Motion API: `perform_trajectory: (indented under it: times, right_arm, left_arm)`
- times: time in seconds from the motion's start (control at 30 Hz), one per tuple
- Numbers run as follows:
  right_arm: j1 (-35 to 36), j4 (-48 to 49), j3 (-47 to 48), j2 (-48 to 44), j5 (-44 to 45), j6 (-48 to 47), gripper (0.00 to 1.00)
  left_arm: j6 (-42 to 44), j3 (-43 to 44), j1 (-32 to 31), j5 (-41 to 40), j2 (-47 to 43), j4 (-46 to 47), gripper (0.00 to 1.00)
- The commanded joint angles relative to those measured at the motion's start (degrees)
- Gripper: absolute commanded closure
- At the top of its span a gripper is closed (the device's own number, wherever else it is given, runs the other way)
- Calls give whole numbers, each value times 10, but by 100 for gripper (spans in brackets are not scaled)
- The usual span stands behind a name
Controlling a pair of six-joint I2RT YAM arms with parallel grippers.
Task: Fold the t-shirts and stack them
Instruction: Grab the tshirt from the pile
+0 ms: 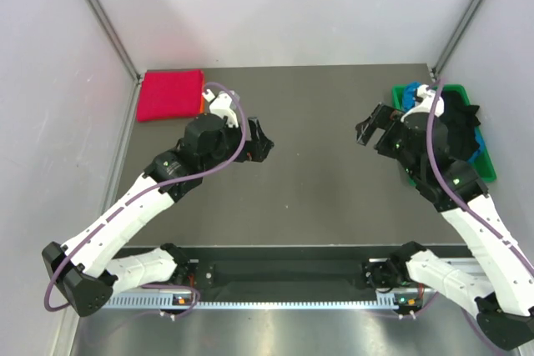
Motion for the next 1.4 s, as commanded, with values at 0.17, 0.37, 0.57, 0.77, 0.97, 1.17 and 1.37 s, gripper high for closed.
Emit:
perform_trajectory:
  times: [0.17, 0.37, 0.57, 0.77, 0.97, 1.17, 1.37]
  right_arm:
    - [4, -14, 12, 45, 158, -3, 0]
    - [-136, -56, 85, 176, 195, 15, 0]
    - [-309, 23, 59, 270, 128, 10, 2]
    - [-410, 82, 52, 365, 69, 6, 15]
    - [-468, 148, 55, 436, 58, 0, 17]
    - [-495, 186, 68, 494, 0, -11, 41]
    - [-495, 151, 107, 489, -27, -57, 100]
  left_arm:
    - [15, 5, 0, 13, -19, -3, 2]
    - [13, 3, 0, 16, -32, -9, 4]
    - [19, -8, 1, 14, -37, -21, 5]
    - [19, 1, 1, 1, -18, -36, 5]
    - [22, 6, 0, 25, 1, -30, 8]
    - [-1, 35, 0, 26, 25, -42, 12]
    - [-24, 14, 0, 56, 19, -18, 17]
